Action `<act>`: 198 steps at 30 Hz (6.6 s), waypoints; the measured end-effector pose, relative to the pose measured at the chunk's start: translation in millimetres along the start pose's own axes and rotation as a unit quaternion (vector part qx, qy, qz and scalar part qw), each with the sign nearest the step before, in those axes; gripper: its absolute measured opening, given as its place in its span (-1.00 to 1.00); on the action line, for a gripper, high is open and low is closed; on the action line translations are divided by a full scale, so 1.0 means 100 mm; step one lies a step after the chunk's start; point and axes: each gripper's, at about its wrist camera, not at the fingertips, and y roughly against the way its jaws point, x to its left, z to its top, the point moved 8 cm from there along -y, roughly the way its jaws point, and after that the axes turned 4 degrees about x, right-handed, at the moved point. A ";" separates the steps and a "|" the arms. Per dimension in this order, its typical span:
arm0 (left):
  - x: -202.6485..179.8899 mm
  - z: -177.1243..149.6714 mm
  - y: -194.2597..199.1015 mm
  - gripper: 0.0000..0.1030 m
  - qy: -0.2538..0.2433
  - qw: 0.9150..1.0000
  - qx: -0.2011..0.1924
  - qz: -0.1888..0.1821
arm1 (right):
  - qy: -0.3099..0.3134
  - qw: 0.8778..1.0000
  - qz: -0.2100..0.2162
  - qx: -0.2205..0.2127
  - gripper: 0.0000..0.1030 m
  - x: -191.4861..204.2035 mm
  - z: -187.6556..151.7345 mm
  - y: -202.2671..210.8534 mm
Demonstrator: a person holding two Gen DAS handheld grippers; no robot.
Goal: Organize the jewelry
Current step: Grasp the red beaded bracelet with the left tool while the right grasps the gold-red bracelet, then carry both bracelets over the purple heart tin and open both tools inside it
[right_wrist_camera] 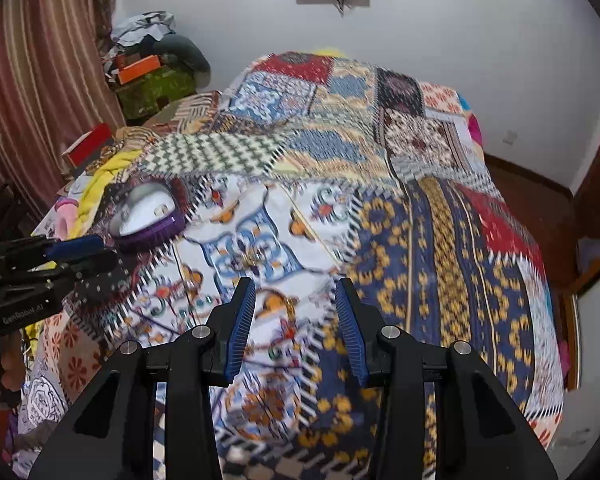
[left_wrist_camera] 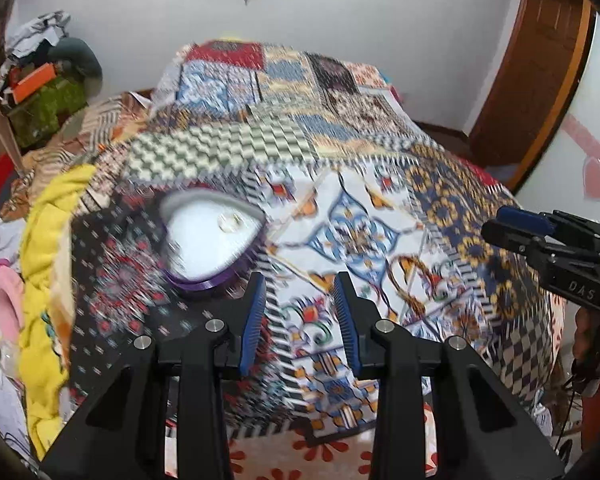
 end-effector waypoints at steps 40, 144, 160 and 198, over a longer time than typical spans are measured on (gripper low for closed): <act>-0.15 -0.20 -0.52 -1.00 0.014 0.998 0.040 -0.044 | 0.058 0.993 0.026 0.099 0.21 0.28 -0.41 -0.66; 1.04 0.60 0.33 -0.89 0.084 0.991 -0.096 0.043 | 0.113 0.977 0.182 0.002 -0.85 1.73 0.85 -0.75; 1.09 0.67 -0.17 -0.89 0.091 0.995 -0.046 0.016 | 0.125 0.974 0.182 0.050 -0.85 1.72 0.77 -1.09; 0.52 0.40 0.35 -0.43 0.040 0.998 -0.048 0.030 | 0.076 0.993 0.076 -0.038 -0.19 0.79 0.77 0.01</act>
